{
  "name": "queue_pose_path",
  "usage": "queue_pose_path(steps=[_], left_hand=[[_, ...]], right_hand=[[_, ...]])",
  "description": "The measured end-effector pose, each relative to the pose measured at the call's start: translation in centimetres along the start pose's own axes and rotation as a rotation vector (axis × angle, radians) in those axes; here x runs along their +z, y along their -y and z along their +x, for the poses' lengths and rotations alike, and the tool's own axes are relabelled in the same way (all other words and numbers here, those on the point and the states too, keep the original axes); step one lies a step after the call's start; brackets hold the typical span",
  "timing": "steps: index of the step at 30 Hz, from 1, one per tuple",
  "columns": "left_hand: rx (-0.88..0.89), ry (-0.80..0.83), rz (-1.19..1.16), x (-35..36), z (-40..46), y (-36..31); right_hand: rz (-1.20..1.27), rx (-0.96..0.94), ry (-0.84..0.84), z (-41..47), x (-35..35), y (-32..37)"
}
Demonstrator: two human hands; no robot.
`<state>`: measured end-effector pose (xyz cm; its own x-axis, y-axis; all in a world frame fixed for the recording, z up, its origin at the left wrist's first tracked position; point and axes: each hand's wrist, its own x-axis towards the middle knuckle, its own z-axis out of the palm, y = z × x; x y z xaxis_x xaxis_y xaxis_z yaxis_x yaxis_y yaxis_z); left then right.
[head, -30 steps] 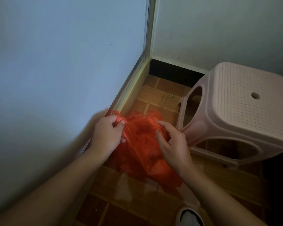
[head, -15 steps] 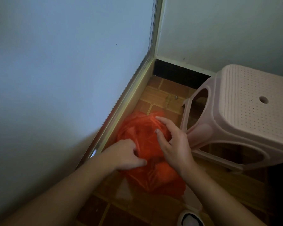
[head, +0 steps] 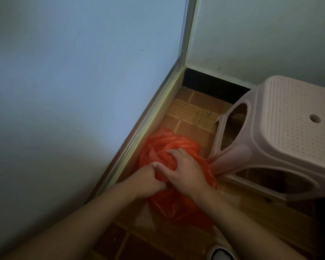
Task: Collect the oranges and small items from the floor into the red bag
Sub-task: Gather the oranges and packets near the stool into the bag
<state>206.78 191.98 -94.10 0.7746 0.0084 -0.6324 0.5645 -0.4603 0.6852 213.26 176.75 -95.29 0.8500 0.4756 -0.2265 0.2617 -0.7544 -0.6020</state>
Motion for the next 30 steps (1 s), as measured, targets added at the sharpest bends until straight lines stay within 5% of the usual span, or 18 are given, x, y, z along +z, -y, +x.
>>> queue_pose_path(steps=[6, 14, 19, 24, 30], left_hand=[[0.024, 0.064, 0.264, -0.4, 1.0, 1.9], [-0.115, -0.247, 0.277, -1.0, 3.2, 4.2], [-0.178, -0.282, 0.316, 0.4, 4.6, 5.0], [-0.179, -0.228, 0.383, 2.1, 5.6, 5.6], [-0.022, -0.407, 0.503, 1.7, 5.4, 3.8]], right_hand=[[-0.047, -0.033, 0.025, 0.5, 0.6, -0.8], [-0.090, -0.106, 0.039, -0.9, 0.7, -2.8], [-0.148, -0.114, 0.096, -2.4, 0.0, -3.9], [-0.186, -0.078, 0.123, -3.9, -0.9, -5.3], [-0.228, -0.048, 0.134, -4.7, -1.2, -5.9]])
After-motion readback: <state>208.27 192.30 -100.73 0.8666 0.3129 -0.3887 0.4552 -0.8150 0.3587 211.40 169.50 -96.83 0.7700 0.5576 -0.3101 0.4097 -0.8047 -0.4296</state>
